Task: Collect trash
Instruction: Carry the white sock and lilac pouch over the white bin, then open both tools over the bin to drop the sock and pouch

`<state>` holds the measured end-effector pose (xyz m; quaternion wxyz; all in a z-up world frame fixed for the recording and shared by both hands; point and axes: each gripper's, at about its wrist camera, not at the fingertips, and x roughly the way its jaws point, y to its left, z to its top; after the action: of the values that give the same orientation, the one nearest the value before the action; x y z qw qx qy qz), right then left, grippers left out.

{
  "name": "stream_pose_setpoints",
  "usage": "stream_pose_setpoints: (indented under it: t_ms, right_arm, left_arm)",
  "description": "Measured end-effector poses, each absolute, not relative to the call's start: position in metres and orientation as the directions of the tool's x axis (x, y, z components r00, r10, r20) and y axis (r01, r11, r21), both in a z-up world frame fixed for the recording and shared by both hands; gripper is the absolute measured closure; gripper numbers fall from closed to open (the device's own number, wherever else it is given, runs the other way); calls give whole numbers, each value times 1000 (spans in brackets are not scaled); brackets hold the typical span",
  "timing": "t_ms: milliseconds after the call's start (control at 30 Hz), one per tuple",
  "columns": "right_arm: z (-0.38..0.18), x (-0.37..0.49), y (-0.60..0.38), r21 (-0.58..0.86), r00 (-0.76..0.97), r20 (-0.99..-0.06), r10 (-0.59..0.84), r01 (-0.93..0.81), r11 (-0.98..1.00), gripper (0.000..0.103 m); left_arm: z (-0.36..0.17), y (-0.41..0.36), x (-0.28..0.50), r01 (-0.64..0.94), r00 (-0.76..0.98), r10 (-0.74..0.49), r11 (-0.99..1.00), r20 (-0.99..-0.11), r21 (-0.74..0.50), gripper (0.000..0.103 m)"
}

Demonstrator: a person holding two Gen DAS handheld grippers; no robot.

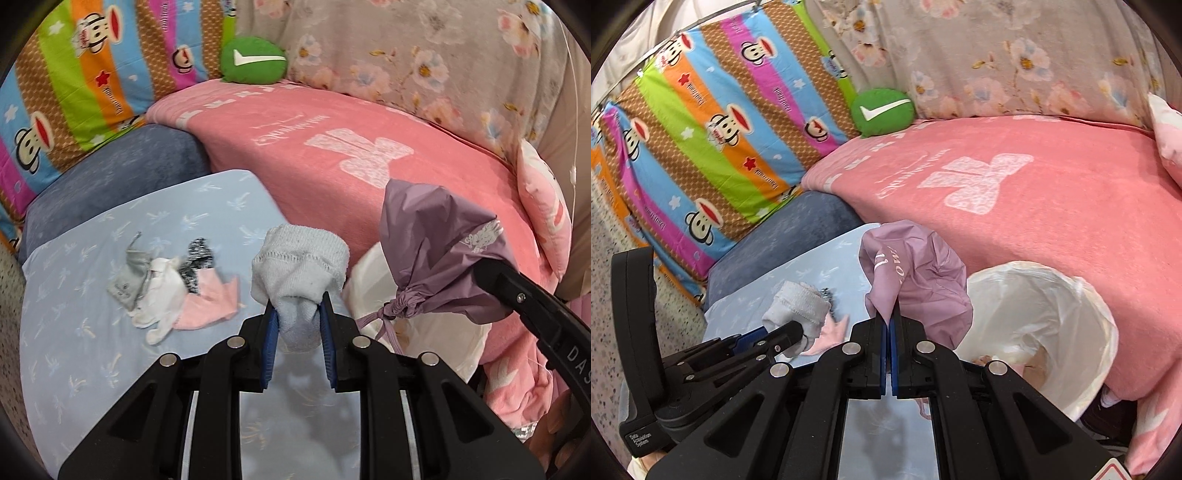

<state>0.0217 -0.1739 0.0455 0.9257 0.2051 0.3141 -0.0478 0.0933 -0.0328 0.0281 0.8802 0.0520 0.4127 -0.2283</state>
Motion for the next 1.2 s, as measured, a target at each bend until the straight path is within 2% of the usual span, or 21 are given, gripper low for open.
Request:
stream_pose_setpoints:
  t_ms: [733, 867, 933, 1000, 1033, 1133, 1167, 1200]
  right_arm:
    - [20, -8, -258, 379, 776, -628, -66, 379, 844, 102]
    - [18, -8, -262, 378, 772, -632, -72, 388, 840, 101]
    - [18, -7, -263, 378, 771, -633, -71, 388, 840, 101]
    - [18, -7, -263, 376, 769, -635, -69, 386, 842, 99]
    - [18, -7, -263, 375, 770, -635, -69, 385, 843, 95]
    - [18, -7, -262, 373, 771, -632, -81, 394, 840, 92]
    - [18, -7, -262, 377, 773, -630, -79, 394, 838, 89]
    - [18, -6, -263, 379, 773, -629, -81, 395, 837, 83]
  left_arm:
    - [14, -136, 75, 606, 447, -410, 792, -795, -68, 81]
    - [15, -144, 73, 620, 436, -420, 781, -796, -73, 77]
    - [15, -146, 73, 617, 439, -421, 784, -794, -75, 71]
    - [16, -146, 73, 612, 446, -421, 787, -790, -74, 54]
    - [17, -146, 73, 609, 454, -422, 790, -785, -72, 51]
    - [18, -145, 72, 607, 471, -419, 793, -777, -59, 45]
    - [18, -145, 72, 604, 474, -415, 795, -776, -56, 44]
    - [17, -144, 73, 601, 477, -412, 797, -777, -54, 44]
